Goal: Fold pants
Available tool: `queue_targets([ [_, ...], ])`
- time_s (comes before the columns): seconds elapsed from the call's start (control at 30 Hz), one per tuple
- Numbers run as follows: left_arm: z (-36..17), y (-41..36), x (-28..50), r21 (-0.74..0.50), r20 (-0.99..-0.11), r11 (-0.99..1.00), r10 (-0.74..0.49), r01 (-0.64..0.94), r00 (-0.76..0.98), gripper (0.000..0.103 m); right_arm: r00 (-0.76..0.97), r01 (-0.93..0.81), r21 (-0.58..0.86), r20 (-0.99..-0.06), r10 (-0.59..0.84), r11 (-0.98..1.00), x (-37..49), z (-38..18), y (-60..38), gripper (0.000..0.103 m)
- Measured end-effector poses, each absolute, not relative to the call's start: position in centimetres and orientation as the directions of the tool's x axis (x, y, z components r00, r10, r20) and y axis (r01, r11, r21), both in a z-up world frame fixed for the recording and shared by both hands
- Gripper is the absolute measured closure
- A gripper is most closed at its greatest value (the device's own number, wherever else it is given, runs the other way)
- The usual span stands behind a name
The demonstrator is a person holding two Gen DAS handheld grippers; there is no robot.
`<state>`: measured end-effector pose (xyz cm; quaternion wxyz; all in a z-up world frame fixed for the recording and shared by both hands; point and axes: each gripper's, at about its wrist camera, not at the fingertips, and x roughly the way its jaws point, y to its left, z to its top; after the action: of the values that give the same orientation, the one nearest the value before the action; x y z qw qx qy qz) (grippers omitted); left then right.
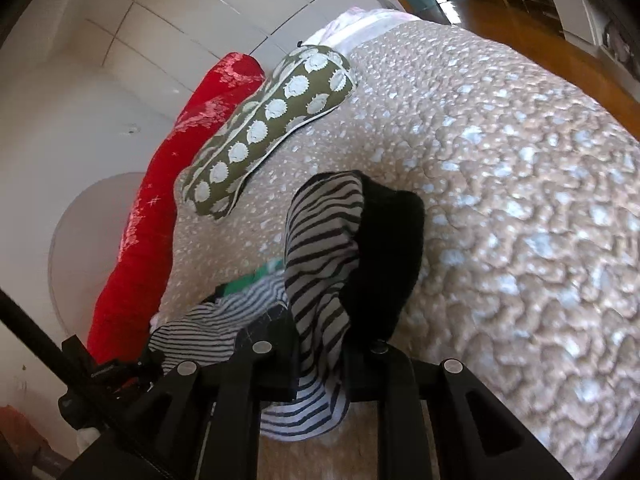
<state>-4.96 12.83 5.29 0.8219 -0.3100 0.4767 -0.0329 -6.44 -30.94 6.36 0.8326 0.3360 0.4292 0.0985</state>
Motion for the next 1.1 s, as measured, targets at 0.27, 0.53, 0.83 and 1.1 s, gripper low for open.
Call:
queue_targets([
  [0.27, 2.8, 11.4, -9.8, -0.472, -0.808, 0.855, -0.323, -0.215, 0.493, 0.083, 0.59, 0.156, 0.596, -0.696, 0.41, 0.788, -11.6, 4.9, -31.8, 0.087],
  [0.53, 7.7, 12.8, -13.6, -0.476, -0.731, 0.869, -0.303, -0.138, 0.611, 0.072, 0.642, 0.205, 0.432, -0.737, 0.213, 0.878, -14.8, 7.2, -32.9, 0.076],
  [0.83, 8.5, 15.0, -14.3, -0.523, -0.707, 0.833, -0.305, -0.181, 0.638, 0.059, 0.763, -0.01, 0.332, -0.607, 0.221, 0.943, -16.6, 11.9, -26.5, 0.037],
  [1.1, 5.7, 13.8, -13.1, -0.631, -0.695, 0.755, -0.447, -0.179, 0.562, 0.059, 0.616, -0.086, 0.356, -0.715, 0.33, 0.931, -16.2, 7.6, -23.5, 0.037],
])
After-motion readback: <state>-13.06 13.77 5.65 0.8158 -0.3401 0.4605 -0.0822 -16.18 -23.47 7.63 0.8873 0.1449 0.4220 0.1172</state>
